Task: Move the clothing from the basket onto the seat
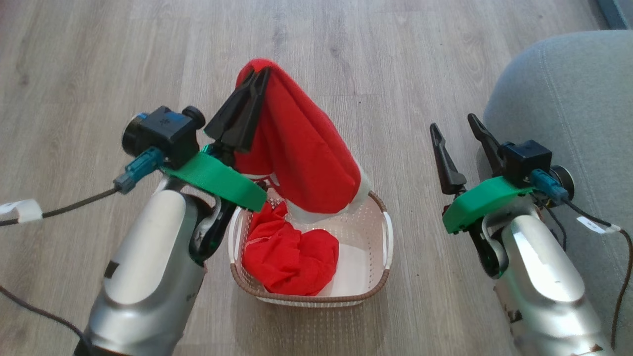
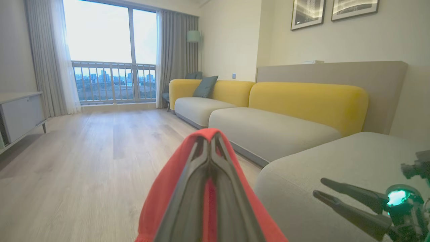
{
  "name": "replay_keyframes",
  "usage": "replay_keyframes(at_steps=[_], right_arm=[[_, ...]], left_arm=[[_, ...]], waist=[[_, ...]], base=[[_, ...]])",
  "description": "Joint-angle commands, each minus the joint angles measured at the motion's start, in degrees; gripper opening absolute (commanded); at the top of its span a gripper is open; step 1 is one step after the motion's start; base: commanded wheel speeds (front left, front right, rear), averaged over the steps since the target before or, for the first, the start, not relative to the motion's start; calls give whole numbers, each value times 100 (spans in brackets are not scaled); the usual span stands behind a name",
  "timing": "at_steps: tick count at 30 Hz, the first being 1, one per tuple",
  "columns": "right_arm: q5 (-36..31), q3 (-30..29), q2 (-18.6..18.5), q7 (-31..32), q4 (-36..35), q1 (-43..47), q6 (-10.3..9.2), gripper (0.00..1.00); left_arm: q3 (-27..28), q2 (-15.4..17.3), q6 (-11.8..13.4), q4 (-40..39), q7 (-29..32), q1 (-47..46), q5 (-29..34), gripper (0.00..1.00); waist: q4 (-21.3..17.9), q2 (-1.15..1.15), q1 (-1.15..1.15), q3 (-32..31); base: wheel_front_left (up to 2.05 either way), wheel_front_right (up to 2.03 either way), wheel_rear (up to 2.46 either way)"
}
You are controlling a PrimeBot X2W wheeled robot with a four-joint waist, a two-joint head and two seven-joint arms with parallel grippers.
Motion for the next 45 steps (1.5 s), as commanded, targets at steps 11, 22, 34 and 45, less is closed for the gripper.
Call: replay_keyframes(at_steps=[11,22,34,45], right_arm=[[76,200,72,-36,-134,-99,-1,100],[641,923,80,-36,-2191,-181,-1,100],[1264,2736,-117,-36,-2260,-564,-1,100],[1903,3421,29,-36,-586,-1220,-1,0]], left_arm=[[94,96,-7,-1228,-56,-329,116,0],[17,77,-7,-1399,-56,-271,140,0],[-165,32,-7,-1348,-56,-286,100,0],[-555,-42,-7,-1323,-56,-236,-68,0]], waist=[[-81,0,1,37],[-91,0,1,15],[3,0,1,80],[460,0,1,75]], base=[[0,0,0],[0,0,0],[0,0,0],[0,0,0]])
